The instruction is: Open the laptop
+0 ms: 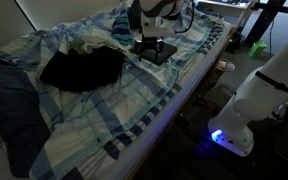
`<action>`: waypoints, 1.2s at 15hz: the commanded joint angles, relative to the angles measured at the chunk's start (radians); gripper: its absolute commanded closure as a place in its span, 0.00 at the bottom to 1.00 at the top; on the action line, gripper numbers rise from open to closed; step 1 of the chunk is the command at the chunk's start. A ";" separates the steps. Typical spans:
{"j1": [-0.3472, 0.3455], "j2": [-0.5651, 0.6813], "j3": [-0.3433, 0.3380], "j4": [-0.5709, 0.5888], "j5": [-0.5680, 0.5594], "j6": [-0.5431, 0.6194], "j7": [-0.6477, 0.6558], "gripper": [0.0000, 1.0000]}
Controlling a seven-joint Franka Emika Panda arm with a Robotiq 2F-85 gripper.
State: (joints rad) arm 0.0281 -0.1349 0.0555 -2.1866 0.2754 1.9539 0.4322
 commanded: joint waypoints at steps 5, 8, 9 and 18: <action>-0.037 0.154 -0.067 0.194 0.031 -0.063 -0.067 0.00; -0.060 0.196 -0.098 0.250 0.042 -0.084 -0.042 0.00; -0.064 0.194 -0.104 0.257 0.031 -0.088 0.001 0.00; -0.060 0.196 -0.104 0.234 0.020 -0.046 -0.021 0.00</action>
State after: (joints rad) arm -0.0309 0.0517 -0.0522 -1.9554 0.2916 1.9004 0.4038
